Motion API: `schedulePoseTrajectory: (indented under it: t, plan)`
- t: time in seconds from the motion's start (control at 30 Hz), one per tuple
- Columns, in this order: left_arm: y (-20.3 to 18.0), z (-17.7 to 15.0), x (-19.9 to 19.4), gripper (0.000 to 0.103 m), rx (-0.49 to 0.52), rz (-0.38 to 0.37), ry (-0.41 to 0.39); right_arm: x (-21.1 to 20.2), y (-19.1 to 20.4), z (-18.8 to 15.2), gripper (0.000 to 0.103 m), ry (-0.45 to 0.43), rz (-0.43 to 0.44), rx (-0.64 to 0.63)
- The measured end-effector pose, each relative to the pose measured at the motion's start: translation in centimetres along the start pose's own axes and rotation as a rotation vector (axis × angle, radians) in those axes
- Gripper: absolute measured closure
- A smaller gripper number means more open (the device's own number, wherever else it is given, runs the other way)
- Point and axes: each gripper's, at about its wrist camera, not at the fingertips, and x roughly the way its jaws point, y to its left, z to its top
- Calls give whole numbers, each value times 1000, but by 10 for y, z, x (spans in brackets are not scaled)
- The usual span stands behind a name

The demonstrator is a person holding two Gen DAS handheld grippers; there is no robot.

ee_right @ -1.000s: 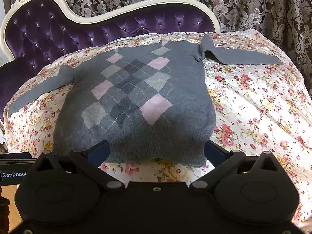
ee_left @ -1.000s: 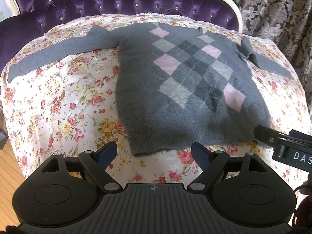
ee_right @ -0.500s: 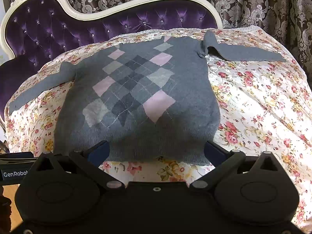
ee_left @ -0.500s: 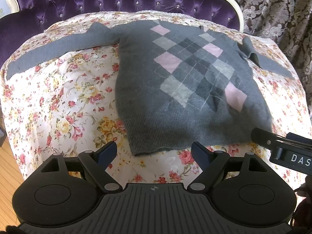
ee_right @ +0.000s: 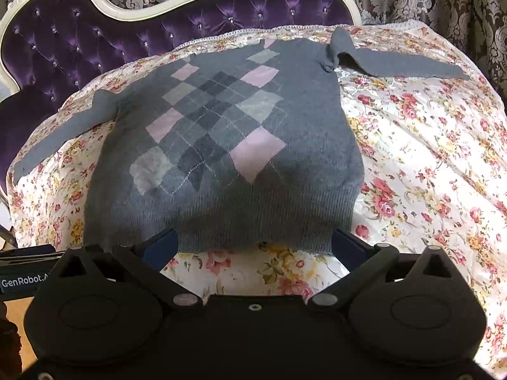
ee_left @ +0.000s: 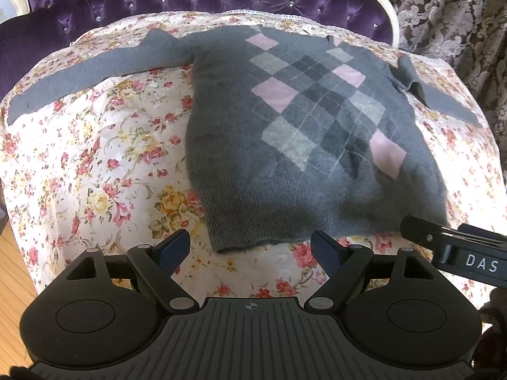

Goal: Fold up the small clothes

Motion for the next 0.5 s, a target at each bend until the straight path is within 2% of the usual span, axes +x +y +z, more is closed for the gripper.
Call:
schedulePoseTrajectory:
  t: [0.3, 0.5]
  plan:
    - [3, 10, 12, 20, -14, -9, 18, 16, -2, 3, 1, 58, 25, -8]
    - [5, 28, 17, 20, -39, -37, -33, 22, -13, 15, 1, 71, 99, 3]
